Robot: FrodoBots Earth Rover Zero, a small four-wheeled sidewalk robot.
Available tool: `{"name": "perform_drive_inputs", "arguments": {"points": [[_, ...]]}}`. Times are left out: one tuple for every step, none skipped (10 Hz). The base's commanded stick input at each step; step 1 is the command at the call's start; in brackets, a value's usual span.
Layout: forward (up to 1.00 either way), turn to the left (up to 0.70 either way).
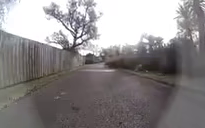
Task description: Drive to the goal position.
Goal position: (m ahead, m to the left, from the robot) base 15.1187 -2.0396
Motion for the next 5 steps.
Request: {"name": "perform_drive_inputs", "arguments": {"points": [[0.7,0.0],[0.7,0.0],[0.7,0.0],[0.7,0.0],[0.7,0.0]]}}
